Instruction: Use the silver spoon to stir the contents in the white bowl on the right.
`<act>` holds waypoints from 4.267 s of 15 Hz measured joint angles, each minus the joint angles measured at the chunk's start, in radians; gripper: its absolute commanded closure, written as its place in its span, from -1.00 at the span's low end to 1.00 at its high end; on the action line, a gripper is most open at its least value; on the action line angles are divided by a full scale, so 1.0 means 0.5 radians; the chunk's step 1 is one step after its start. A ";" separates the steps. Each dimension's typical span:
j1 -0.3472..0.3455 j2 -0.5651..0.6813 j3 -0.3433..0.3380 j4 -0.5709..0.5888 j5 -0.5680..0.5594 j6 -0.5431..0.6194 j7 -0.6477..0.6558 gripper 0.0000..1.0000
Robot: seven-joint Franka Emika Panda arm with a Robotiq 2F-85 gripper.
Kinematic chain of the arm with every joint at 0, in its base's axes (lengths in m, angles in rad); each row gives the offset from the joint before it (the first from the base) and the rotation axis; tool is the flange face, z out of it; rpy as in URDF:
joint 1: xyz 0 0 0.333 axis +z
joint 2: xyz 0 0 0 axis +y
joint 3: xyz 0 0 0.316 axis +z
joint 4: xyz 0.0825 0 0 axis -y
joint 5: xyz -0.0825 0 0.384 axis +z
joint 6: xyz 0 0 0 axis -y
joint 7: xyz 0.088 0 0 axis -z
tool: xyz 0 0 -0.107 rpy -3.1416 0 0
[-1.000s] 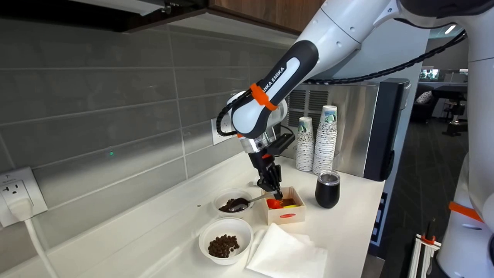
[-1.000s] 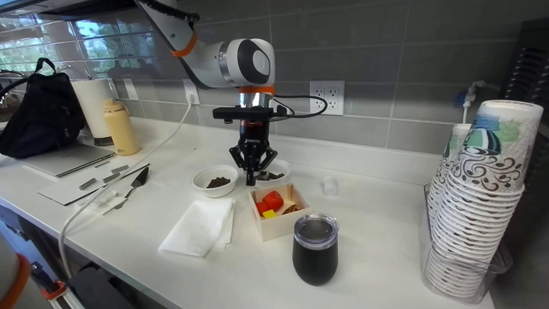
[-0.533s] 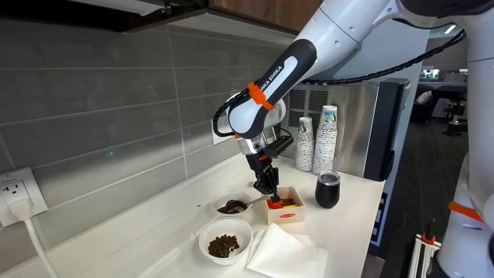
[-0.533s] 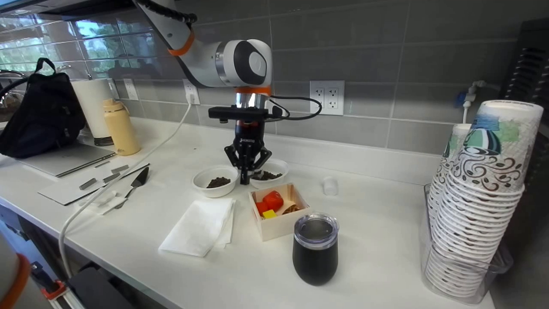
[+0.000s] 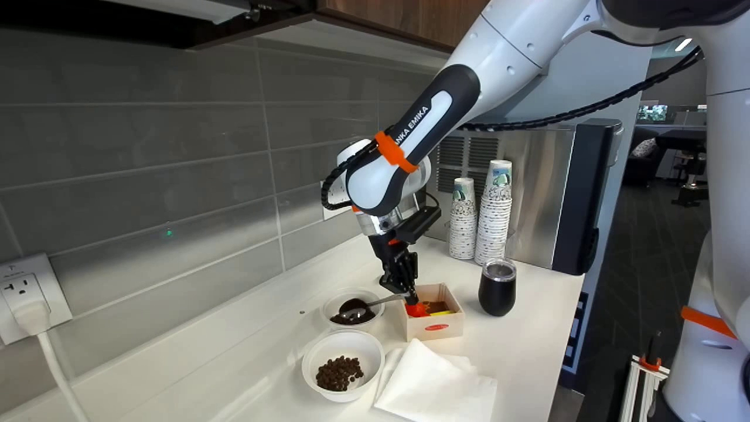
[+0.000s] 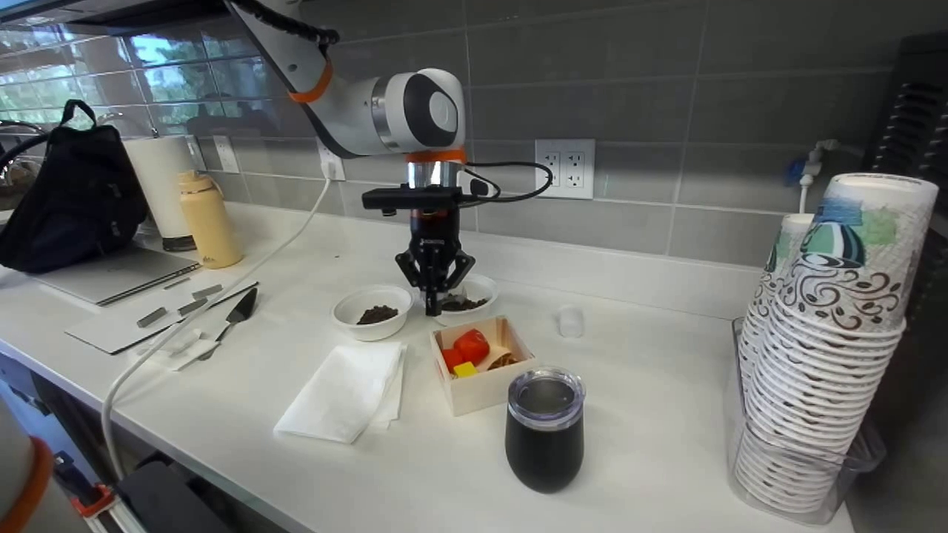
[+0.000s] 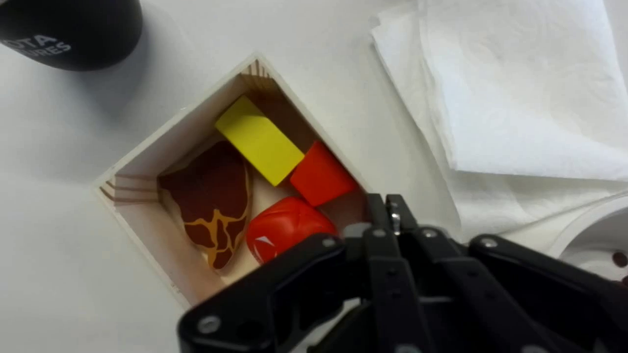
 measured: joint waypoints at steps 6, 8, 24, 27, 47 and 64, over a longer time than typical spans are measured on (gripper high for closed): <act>0.015 0.000 -0.024 0.006 -0.265 -0.006 0.171 0.98; 0.016 0.000 -0.026 0.006 -0.283 -0.066 0.172 0.98; 0.017 -0.001 0.022 0.034 0.231 -0.278 -0.198 0.98; 0.019 -0.001 0.028 0.037 0.228 -0.255 -0.190 0.98; 0.085 -0.002 0.044 0.032 -0.325 -0.286 0.066 0.98; 0.076 0.099 0.047 0.161 0.197 -0.385 -0.147 0.98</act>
